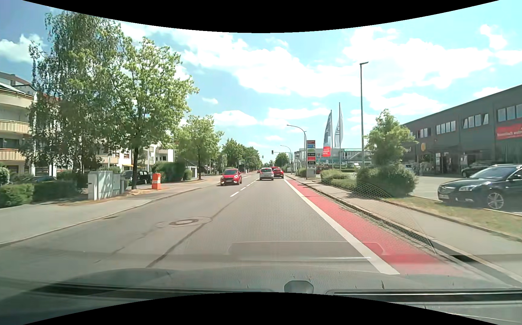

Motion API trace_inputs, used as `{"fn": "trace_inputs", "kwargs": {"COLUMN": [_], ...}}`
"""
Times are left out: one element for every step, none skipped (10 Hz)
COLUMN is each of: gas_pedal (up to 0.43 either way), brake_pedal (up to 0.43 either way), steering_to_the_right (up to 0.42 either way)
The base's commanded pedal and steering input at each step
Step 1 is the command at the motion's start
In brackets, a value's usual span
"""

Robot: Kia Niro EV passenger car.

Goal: Follow the waypoints while adhering to traffic rules and regulations

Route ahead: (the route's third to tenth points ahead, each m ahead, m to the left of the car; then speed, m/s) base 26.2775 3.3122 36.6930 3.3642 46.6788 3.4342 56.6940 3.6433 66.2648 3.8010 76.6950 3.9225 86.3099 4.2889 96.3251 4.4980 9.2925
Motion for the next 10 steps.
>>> {"fn": "trace_inputs", "kwargs": {"gas_pedal": [0.0,0.0,0.0,0.0,0.0,0.0,0.0,0.0,0.0,0.0], "brake_pedal": [0.189,0.195,0.195,0.201,0.207,0.213,0.22,0.232,0.232,0.232], "steering_to_the_right": [0.002,0.001,0.001,0.0,-0.001,-0.002,-0.002,-0.002,-0.002,-0.002]}}
